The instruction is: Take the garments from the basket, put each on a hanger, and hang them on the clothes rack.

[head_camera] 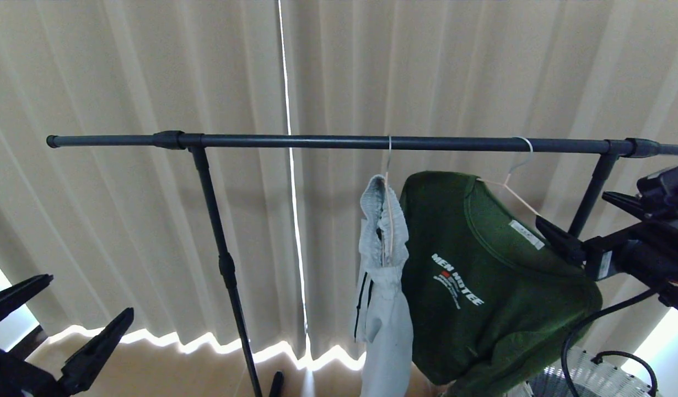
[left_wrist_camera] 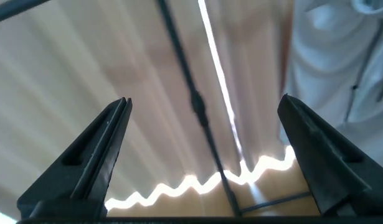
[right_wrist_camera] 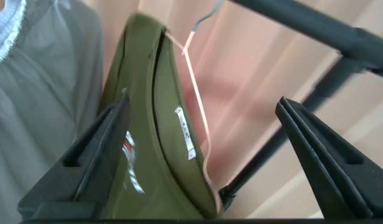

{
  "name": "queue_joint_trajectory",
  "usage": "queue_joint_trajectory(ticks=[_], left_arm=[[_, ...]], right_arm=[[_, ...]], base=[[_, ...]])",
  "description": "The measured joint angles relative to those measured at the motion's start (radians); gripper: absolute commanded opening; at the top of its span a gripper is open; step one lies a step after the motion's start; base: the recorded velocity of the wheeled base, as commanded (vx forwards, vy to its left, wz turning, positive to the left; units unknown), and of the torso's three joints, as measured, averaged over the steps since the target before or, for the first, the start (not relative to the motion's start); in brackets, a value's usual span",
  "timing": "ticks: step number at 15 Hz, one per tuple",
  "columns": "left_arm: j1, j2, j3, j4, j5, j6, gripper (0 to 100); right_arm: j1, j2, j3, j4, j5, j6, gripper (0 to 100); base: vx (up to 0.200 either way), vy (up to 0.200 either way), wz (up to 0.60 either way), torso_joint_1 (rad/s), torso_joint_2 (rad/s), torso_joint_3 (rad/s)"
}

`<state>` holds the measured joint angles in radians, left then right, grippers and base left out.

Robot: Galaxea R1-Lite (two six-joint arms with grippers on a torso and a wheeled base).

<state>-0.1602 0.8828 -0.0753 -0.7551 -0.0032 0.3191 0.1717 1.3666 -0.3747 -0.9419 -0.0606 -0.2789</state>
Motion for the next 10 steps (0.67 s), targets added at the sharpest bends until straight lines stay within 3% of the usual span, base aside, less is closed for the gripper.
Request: queue_joint_trajectory(ticks=[3, 6, 9, 10], left_arm=[[0.106, -0.148, 0.058, 0.111, 0.0, -0.046, 100], [0.172, -0.349, 0.06, 0.39, -0.005, -0.093, 100], [0.189, -0.581, 0.031, 0.707, -0.01, -0.11, 100], [0.191, -0.65, 0.026, 0.768, -0.014, -0.111, 100]], right_arm=[[0.0, -0.065, 0.122, -0.076, 0.001, 0.0, 100], [0.0, -0.175, 0.226, -0.079, 0.002, -0.001, 100], [0.002, -0.288, 0.341, -0.067, 0.002, -0.001, 100], [0.002, -0.317, 0.356, -0.039, 0.002, 0.006, 100]], base=[[0.0, 0.0, 0.0, 0.0, 0.0, 0.0], [0.0, 0.0, 0.0, 0.0, 0.0, 0.0], [0.0, 0.0, 0.0, 0.0, 0.0, 0.0], [0.0, 0.0, 0.0, 0.0, 0.0, 0.0]])
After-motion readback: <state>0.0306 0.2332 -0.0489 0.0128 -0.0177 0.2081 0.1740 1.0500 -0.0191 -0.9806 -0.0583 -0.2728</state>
